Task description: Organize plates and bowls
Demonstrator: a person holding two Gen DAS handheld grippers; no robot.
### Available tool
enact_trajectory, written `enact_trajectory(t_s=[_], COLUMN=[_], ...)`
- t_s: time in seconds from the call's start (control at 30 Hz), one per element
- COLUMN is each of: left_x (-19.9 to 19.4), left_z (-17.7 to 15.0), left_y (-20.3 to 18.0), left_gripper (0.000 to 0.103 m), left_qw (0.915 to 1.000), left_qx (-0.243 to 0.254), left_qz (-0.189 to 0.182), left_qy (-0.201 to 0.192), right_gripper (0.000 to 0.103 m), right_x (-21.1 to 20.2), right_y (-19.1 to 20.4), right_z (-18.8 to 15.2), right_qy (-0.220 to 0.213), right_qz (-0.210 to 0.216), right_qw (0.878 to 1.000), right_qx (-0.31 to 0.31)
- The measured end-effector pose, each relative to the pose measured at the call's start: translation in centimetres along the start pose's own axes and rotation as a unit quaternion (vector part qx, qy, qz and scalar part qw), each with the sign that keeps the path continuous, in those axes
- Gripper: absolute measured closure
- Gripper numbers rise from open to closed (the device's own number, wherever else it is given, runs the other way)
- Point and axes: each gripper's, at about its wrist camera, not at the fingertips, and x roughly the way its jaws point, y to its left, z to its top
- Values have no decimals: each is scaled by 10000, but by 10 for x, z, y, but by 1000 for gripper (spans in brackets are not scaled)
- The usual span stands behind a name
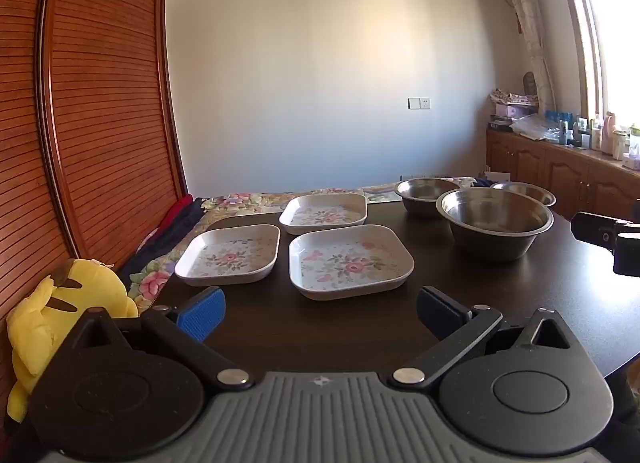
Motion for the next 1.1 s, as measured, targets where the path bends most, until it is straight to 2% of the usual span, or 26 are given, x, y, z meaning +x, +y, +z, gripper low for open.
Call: enact_trajectory(t_s=[1.1], left_x=[-2], left_z=[1], left_y=[-2], left_gripper=[0], left_qw=[10000], left_qx=[19], left_qz=[-7], left_qy=[-59], right_gripper=[0], right_x=[0], right_y=[-4], right_z=[-1], right_qy=[13], right_qz=[-21], right_qw=[10000], right_qx=[-12])
